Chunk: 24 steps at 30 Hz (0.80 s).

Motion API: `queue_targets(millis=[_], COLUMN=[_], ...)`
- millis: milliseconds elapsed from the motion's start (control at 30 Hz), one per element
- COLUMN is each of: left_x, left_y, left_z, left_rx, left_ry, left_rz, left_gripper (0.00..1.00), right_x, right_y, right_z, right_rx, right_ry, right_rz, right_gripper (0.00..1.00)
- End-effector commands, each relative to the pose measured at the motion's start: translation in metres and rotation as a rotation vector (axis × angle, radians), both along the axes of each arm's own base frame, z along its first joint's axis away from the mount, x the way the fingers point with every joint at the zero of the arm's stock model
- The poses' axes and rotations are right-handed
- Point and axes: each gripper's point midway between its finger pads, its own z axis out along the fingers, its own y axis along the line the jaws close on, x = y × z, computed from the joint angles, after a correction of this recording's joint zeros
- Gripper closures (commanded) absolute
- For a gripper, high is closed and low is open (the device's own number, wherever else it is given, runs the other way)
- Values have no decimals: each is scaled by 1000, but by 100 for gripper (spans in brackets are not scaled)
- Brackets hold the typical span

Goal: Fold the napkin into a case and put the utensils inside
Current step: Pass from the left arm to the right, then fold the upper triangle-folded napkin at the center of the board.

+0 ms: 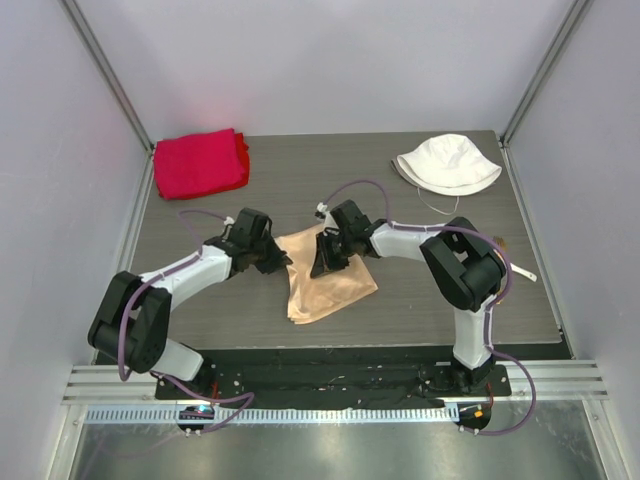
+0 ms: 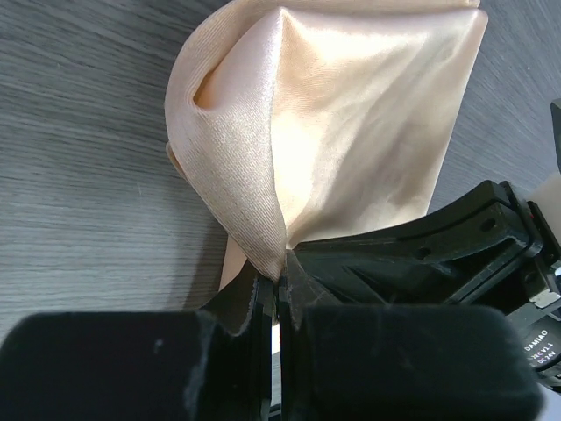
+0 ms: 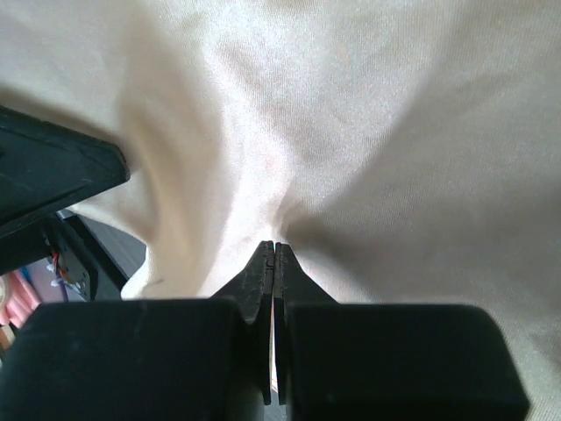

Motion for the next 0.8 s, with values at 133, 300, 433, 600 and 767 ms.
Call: queue_targets(millis=[133, 300, 433, 600, 767], left_x=[11, 18, 26, 39, 44], left_y=[-6, -14, -25, -46, -52], left_z=[6, 3, 6, 14, -7], left_rx=[28, 35, 28, 27, 67], left_ry=[-6, 3, 1, -27, 3], left_rz=[9, 26, 35, 29, 23], left_gripper=[100, 100, 100, 100, 100], right_x=[22, 21, 12, 5, 7], right_y=[9, 4, 1, 3, 7], right_z=[-5, -19, -28, -28, -10], right_rx=[-25, -50, -46, -5, 27], right_ry=[-76, -55, -24, 25, 26], right_rz=[6, -29, -46, -70, -102], right_gripper=[99, 99, 99, 99, 99])
